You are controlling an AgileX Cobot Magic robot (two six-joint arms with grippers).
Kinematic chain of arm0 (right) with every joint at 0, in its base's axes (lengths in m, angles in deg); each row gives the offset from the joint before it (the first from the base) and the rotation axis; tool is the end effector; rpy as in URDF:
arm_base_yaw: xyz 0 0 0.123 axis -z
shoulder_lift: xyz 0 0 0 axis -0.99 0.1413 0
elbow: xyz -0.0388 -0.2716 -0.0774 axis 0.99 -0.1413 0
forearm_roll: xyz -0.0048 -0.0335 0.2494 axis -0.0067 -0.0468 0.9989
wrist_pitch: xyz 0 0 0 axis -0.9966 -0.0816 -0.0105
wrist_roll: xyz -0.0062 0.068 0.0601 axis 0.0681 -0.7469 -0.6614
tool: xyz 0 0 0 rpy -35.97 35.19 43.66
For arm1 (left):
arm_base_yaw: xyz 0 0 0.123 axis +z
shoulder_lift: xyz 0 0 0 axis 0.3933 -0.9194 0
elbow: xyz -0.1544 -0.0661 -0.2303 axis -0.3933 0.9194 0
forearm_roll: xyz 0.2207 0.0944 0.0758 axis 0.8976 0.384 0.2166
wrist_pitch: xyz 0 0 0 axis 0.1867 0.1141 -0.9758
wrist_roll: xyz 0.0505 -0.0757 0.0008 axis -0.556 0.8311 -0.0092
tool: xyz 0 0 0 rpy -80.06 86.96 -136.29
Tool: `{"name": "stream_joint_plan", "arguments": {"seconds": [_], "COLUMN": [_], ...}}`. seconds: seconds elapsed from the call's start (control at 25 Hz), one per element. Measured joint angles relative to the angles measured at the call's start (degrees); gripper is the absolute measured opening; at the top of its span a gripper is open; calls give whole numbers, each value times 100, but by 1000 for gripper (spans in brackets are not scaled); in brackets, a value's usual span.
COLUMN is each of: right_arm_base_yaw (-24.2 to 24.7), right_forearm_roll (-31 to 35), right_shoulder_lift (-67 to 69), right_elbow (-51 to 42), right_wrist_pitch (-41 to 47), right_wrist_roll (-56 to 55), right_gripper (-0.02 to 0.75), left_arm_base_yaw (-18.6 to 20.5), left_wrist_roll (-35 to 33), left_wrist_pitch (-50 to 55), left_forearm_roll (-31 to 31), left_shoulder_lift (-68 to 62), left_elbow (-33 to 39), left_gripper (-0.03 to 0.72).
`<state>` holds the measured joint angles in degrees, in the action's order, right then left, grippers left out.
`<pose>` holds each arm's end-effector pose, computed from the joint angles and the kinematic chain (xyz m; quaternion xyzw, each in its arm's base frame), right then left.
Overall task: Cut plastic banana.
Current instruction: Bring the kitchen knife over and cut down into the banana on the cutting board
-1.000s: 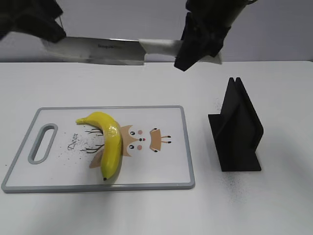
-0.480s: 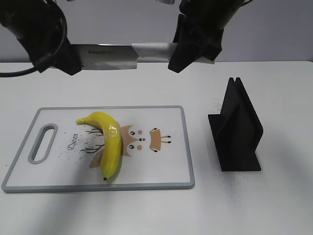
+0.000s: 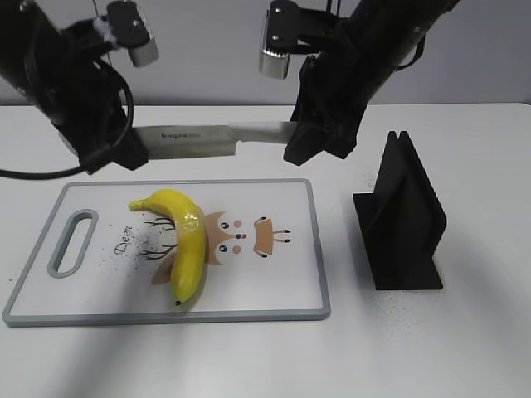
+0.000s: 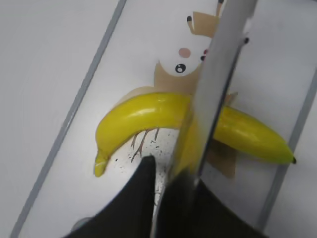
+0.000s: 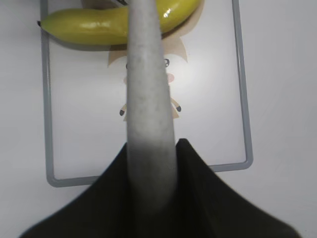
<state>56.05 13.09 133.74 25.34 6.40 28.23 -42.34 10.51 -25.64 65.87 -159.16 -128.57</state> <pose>0.3537 0.2086 0.2484 -0.6369 0.7297 0.1416 0.2046 0.3214 -0.1414 0.2598 0.5763 0.7839 -0.1009 0.2078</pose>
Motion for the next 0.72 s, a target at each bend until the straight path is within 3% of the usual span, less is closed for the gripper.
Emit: {"name": "stream_joint_plan", "arguments": {"seconds": [0.24,0.4,0.72], "right_arm_base_yaw": [-5,-5,10], "right_forearm_roll": [-146,-147,-100], "right_shoulder_lift": [696,1485,1550], "right_elbow": [-162,-156,-82], "right_wrist_pitch": [-551,-856,-819], "right_wrist_roll": [8,11,-40], "right_gripper": [198,207,215], "left_arm_base_yaw": [-62,-75,-88], "left_wrist_roll": [-43,-73,-55], "left_wrist_pitch": [-1739,-2211,-2033], "left_forearm_roll": [-284,-302,-284], "left_shoulder_lift": [-446,-1323,-1358], "left_elbow": [1164,1233,1082], "left_gripper": [93,99,101]}}
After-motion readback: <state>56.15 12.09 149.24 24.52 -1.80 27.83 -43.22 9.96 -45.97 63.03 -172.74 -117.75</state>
